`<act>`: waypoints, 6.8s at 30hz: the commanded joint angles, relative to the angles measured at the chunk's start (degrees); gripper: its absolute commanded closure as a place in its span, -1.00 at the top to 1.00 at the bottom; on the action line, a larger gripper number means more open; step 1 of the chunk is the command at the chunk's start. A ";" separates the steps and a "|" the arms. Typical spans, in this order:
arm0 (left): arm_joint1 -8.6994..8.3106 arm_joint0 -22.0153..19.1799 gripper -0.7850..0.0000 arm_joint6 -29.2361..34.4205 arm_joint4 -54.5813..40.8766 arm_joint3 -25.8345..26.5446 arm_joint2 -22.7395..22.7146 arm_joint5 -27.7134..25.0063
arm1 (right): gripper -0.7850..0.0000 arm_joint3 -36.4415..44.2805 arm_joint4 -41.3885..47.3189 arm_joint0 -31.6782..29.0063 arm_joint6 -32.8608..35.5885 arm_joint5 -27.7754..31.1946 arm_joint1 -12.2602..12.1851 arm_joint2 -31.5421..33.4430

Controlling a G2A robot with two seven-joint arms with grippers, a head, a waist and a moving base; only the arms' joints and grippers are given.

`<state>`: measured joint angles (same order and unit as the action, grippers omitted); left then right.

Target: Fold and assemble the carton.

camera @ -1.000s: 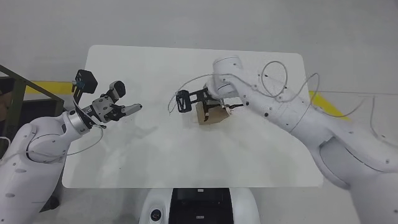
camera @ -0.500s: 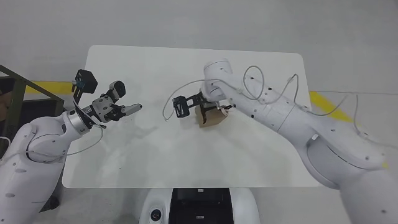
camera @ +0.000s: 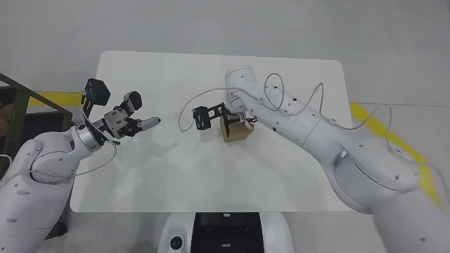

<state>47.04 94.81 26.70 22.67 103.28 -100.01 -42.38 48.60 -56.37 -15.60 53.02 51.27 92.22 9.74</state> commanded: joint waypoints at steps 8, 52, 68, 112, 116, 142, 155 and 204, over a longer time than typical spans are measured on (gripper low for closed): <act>0.00 0.00 1.00 0.00 0.00 0.00 0.00 0.00 | 0.29 -3.57 -1.15 0.98 -3.18 3.17 1.61 0.00; -0.35 -3.56 1.00 10.71 9.21 5.22 7.70 -4.79 | 1.00 11.06 -8.20 1.11 -55.04 6.73 -29.26 7.75; 0.20 -4.88 1.00 7.21 20.08 7.45 10.25 1.36 | 1.00 11.18 -9.74 -0.36 -60.13 6.73 -32.74 7.58; 6.81 -33.93 1.00 18.71 20.45 -8.68 41.77 18.11 | 1.00 -7.77 -16.91 -2.43 -69.77 6.73 -19.53 7.29; 7.16 -34.73 1.00 19.32 19.34 -9.40 42.40 18.47 | 1.00 -9.28 -17.55 -2.17 -72.03 6.73 -18.60 6.68; 8.80 -37.47 1.00 20.27 19.80 -11.62 44.96 21.15 | 1.00 -18.01 -19.77 -0.86 -78.69 6.73 -12.25 1.66; 9.23 -37.57 1.00 20.60 21.05 -10.25 45.06 22.75 | 1.00 -21.35 -21.02 -0.45 -81.48 6.73 -10.06 0.00; 12.23 -40.03 1.00 20.62 25.51 -11.80 49.08 26.27 | 1.00 -27.54 -25.62 -0.60 -85.62 6.73 -6.67 0.00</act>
<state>59.25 54.74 47.31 48.03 91.54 -50.95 -16.14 21.09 -81.96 -16.18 -32.51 58.00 85.55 9.74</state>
